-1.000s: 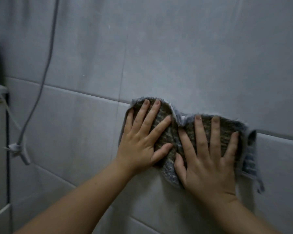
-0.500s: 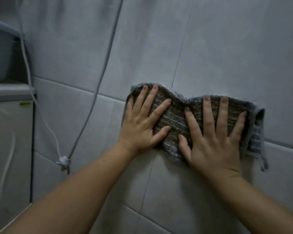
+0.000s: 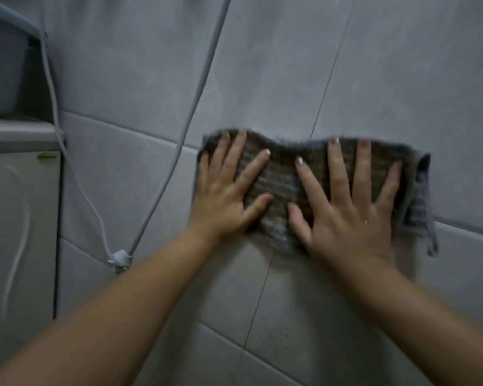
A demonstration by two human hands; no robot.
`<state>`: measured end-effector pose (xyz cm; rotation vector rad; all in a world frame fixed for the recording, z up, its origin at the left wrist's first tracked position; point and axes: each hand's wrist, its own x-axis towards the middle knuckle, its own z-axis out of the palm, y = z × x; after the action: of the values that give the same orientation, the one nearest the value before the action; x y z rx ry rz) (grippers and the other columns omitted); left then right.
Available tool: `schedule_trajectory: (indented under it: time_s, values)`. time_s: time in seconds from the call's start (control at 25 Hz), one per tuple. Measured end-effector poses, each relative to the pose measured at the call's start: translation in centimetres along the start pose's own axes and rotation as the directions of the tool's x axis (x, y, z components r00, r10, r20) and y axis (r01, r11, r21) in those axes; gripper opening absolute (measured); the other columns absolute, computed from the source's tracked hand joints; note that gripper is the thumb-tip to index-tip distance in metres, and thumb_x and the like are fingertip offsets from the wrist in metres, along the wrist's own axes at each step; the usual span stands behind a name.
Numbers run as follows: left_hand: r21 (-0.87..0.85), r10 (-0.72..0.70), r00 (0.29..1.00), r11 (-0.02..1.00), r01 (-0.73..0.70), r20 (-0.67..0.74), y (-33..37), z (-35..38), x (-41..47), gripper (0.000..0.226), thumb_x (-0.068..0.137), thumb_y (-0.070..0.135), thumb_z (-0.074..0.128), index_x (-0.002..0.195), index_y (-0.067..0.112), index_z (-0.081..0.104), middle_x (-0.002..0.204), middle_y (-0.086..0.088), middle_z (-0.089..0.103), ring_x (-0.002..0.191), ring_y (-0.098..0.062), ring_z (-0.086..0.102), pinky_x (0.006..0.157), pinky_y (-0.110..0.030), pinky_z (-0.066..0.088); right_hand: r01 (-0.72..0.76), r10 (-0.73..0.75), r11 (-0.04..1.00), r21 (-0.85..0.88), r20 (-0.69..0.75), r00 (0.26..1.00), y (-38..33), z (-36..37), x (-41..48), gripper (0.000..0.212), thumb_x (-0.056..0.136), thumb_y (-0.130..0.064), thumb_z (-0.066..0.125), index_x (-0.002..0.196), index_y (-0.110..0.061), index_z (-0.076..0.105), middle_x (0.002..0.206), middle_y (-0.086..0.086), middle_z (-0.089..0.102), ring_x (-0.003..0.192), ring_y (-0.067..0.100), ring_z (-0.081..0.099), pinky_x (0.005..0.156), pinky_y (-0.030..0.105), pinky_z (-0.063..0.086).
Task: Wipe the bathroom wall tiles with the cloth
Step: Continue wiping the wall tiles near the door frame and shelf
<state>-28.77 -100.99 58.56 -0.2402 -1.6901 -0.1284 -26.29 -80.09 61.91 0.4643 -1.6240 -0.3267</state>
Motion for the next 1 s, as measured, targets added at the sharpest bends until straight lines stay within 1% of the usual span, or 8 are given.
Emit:
schedule_trajectory:
  time_s: [0.08, 0.16, 0.32, 0.44, 0.6, 0.72, 0.88, 1.0]
  values:
    - [0.013, -0.003, 1.000, 1.000, 0.003, -0.001, -2.1, -0.3, 0.3, 0.064, 0.097, 0.063, 0.031, 0.149, 0.026, 0.032, 0.158, -0.020, 0.027, 0.148, -0.036, 0.017, 0.116, -0.058, 0.014, -0.034, 0.034, 0.999, 0.008, 0.038, 0.999, -1.5, 0.3, 1.9, 0.064, 0.092, -0.053, 0.041, 0.150, -0.027, 0.030, 0.160, 0.018, 0.015, 0.145, 0.045, 0.009, 0.112, 0.066, -0.004]
    - [0.016, 0.003, 1.000, 1.000, -0.003, 0.019, -3.4, -0.4, -1.5, 0.064, 0.097, 0.061, 0.032, 0.150, 0.024, 0.031, 0.158, -0.021, 0.025, 0.149, -0.037, 0.016, 0.117, -0.060, 0.014, 0.001, -0.003, 1.000, 0.031, 0.066, 0.998, -3.4, 0.6, 1.0, 0.065, 0.093, -0.053, 0.039, 0.151, -0.027, 0.028, 0.161, 0.017, 0.011, 0.146, 0.044, 0.006, 0.112, 0.065, -0.005]
    - [0.039, 0.015, 0.998, 0.999, -0.017, 0.054, -4.9, -0.1, -5.9, 0.064, 0.097, 0.060, 0.033, 0.150, 0.023, 0.030, 0.157, -0.023, 0.024, 0.148, -0.040, 0.015, 0.115, -0.064, 0.016, 0.064, -0.070, 0.996, 0.069, 0.078, 0.994, -6.7, 1.3, -3.0, 0.062, 0.094, -0.050, 0.042, 0.149, -0.023, 0.033, 0.159, 0.016, 0.018, 0.146, 0.041, 0.011, 0.114, 0.063, -0.002]
    - [0.017, 0.017, 0.998, 1.000, -0.018, 0.061, -5.0, 0.4, -9.6, 0.064, 0.096, 0.060, 0.032, 0.150, 0.025, 0.029, 0.157, -0.021, 0.022, 0.149, -0.039, 0.013, 0.113, -0.066, 0.018, 0.110, -0.117, 0.991, 0.082, 0.088, 0.989, -8.5, 1.7, -5.8, 0.062, 0.094, -0.049, 0.043, 0.149, -0.021, 0.033, 0.160, 0.015, 0.016, 0.146, 0.040, 0.010, 0.115, 0.061, -0.003]
    - [0.021, 0.035, 0.999, 0.999, -0.036, 0.042, -4.9, 1.1, -12.8, 0.061, 0.097, 0.060, 0.031, 0.148, 0.028, 0.025, 0.156, -0.021, 0.020, 0.147, -0.042, 0.017, 0.111, -0.068, 0.020, 0.145, -0.156, 0.984, 0.101, 0.111, 0.982, -10.5, 2.0, -9.3, 0.060, 0.097, -0.047, 0.042, 0.149, -0.019, 0.033, 0.161, 0.015, 0.015, 0.147, 0.038, 0.008, 0.115, 0.061, 0.000]
    - [0.014, 0.039, 0.998, 0.999, -0.039, 0.039, -4.1, 1.5, -15.5, 0.060, 0.097, 0.058, 0.031, 0.148, 0.028, 0.023, 0.157, -0.021, 0.018, 0.148, -0.041, 0.013, 0.112, -0.068, 0.018, 0.165, -0.178, 0.979, 0.118, 0.114, 0.977, -11.4, 2.2, -12.3, 0.056, 0.097, -0.044, 0.042, 0.146, -0.016, 0.038, 0.160, 0.015, 0.017, 0.147, 0.037, 0.011, 0.116, 0.060, 0.001]
    - [0.027, -0.010, 0.996, 1.000, 0.008, 0.087, -1.3, 2.2, -21.2, 0.060, 0.098, 0.058, 0.029, 0.149, 0.027, 0.020, 0.166, -0.007, -0.002, 0.151, -0.036, 0.004, 0.114, -0.068, 0.014, 0.227, -0.242, 0.966, 0.123, 0.124, 0.962, -11.3, 2.3, -17.0, 0.056, 0.097, -0.043, 0.045, 0.145, -0.014, 0.039, 0.160, 0.015, 0.018, 0.147, 0.037, 0.013, 0.117, 0.059, 0.001]
    - [0.039, -0.057, 0.989, 0.998, 0.052, 0.134, 1.5, 2.4, -23.7, 0.060, 0.098, 0.057, 0.029, 0.148, 0.025, 0.021, 0.165, -0.011, 0.000, 0.151, -0.038, 0.005, 0.113, -0.069, 0.013, 0.273, -0.290, 0.950, 0.150, 0.110, 0.951, -10.2, 2.2, -20.0, 0.056, 0.095, -0.042, 0.051, 0.143, -0.014, 0.044, 0.158, 0.013, 0.025, 0.146, 0.035, 0.018, 0.118, 0.056, 0.002]
